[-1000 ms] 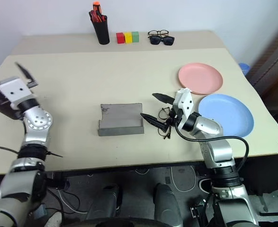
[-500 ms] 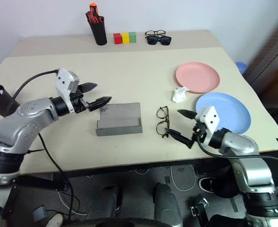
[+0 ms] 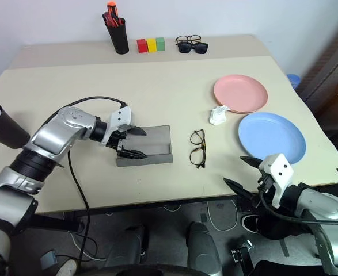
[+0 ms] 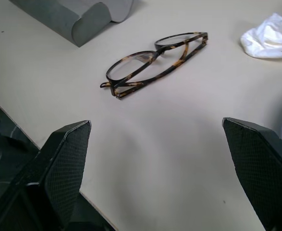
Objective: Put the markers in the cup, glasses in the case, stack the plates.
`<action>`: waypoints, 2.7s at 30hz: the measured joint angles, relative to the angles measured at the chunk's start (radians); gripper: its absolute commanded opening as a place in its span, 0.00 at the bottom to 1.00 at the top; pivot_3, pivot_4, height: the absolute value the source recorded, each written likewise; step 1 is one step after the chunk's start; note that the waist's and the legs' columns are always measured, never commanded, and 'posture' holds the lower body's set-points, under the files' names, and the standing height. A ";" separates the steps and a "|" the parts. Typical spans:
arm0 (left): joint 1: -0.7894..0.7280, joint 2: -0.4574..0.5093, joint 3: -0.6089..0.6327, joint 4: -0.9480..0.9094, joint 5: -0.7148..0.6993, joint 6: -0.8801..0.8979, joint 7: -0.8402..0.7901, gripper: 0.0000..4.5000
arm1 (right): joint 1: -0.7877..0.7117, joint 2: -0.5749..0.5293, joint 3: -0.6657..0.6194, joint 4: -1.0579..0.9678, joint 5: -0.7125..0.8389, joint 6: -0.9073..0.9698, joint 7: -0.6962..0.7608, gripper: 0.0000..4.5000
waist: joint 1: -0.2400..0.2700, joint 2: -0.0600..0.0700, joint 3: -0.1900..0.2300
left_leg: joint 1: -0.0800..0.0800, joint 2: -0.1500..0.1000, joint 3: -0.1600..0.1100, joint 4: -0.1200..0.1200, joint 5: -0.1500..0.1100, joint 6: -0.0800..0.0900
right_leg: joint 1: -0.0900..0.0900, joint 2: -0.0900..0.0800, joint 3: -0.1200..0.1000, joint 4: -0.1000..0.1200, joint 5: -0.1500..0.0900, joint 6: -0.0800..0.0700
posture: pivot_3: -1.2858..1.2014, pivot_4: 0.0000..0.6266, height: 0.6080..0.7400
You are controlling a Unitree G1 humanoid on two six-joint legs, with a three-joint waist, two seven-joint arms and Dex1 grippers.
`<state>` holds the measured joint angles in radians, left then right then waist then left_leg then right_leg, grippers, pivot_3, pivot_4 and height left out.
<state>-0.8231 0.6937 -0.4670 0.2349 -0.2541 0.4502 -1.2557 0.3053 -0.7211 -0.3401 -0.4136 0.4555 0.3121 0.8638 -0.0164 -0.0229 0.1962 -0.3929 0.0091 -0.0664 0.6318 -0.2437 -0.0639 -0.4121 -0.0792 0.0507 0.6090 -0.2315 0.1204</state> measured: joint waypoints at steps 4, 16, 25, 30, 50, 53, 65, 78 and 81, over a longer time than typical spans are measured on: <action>-0.008 -0.030 -0.037 0.033 0.058 -0.025 -0.080 1.00 | 0.034 0.026 -0.005 -0.034 -0.001 -0.008 -0.025 1.00 | 0.002 0.000 0.000 | 0.000 0.000 0.000 0.000 0.000 0.000 | 0.000 0.000 0.000 0.000 0.000 0.000 | 0.52 0.24 1.00; 0.002 -0.028 -0.051 0.020 0.164 -0.035 -0.182 0.22 | 0.044 0.036 -0.022 -0.061 -0.001 -0.025 -0.053 1.00 | 0.003 0.000 0.000 | 0.000 0.000 0.000 0.000 0.000 0.000 | 0.000 0.000 0.000 0.000 0.000 0.000 | 0.52 0.24 1.00; 0.047 -0.010 -0.026 -0.074 0.184 0.036 -0.177 0.01 | -0.035 0.042 0.026 -0.042 -0.003 -0.025 -0.064 1.00 | 0.000 0.000 0.000 | 0.001 0.000 0.000 0.000 0.000 0.000 | 0.001 0.000 0.000 0.001 0.000 0.000 | 0.52 0.24 1.00; 0.090 0.011 -0.010 -0.166 0.168 0.128 -0.175 0.01 | -0.083 0.042 0.064 -0.029 -0.003 -0.022 -0.062 1.00 | -0.001 0.000 0.000 | 0.001 0.000 0.000 0.000 0.000 0.000 | 0.001 0.000 0.000 0.002 0.000 0.000 | 0.52 0.24 1.00; 0.166 0.076 0.046 -0.224 0.120 0.167 -0.095 0.01 | -0.240 0.042 0.173 0.038 0.020 0.084 -0.047 1.00 | 0.000 0.001 0.000 | 0.002 0.000 0.000 0.003 0.000 0.001 | 0.002 0.000 0.000 0.004 0.000 -0.001 | 0.52 0.24 1.00; 0.144 0.044 0.040 -0.195 0.139 0.152 -0.088 0.01 | -0.258 0.047 0.183 0.044 0.020 0.097 -0.061 1.00 | 0.005 0.001 0.000 | 0.002 0.000 -0.001 0.005 0.000 0.001 | 0.003 0.000 0.000 0.004 0.000 -0.001 | 0.52 0.24 1.00; 0.100 -0.066 0.010 -0.178 0.184 0.161 -0.062 0.01 | -0.264 0.065 0.199 0.071 0.019 0.098 -0.082 1.00 | 0.005 0.001 0.000 | 0.001 0.000 -0.001 0.008 0.000 0.001 | 0.004 0.000 0.000 0.004 0.000 0.000 | 0.52 0.24 1.00; 0.065 -0.137 -0.022 -0.167 0.198 0.224 -0.022 0.19 | -0.315 0.069 0.216 0.091 0.019 0.138 -0.081 1.00 | 0.002 0.001 0.000 | 0.001 0.000 -0.001 0.008 0.000 0.001 | 0.003 0.000 0.000 0.005 0.000 0.000 | 0.52 0.24 1.00; 0.065 -0.137 -0.022 -0.173 0.192 0.244 -0.015 0.52 | -0.326 0.072 0.218 0.105 0.019 0.143 -0.083 1.00 | 0.001 0.001 0.000 | 0.001 0.000 -0.001 0.008 0.000 0.001 | 0.003 0.000 0.000 0.005 0.000 0.000 | 0.52 0.24 1.00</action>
<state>-0.7586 0.5569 -0.4889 0.0620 -0.0619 0.6939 -1.2712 -0.0203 -0.6496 -0.1221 -0.3085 0.4743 0.4551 0.7812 -0.0154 -0.0221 0.1960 -0.3923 0.0090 -0.0672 0.6395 -0.2440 -0.0629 -0.4089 -0.0790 0.0506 0.6137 -0.2310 0.1202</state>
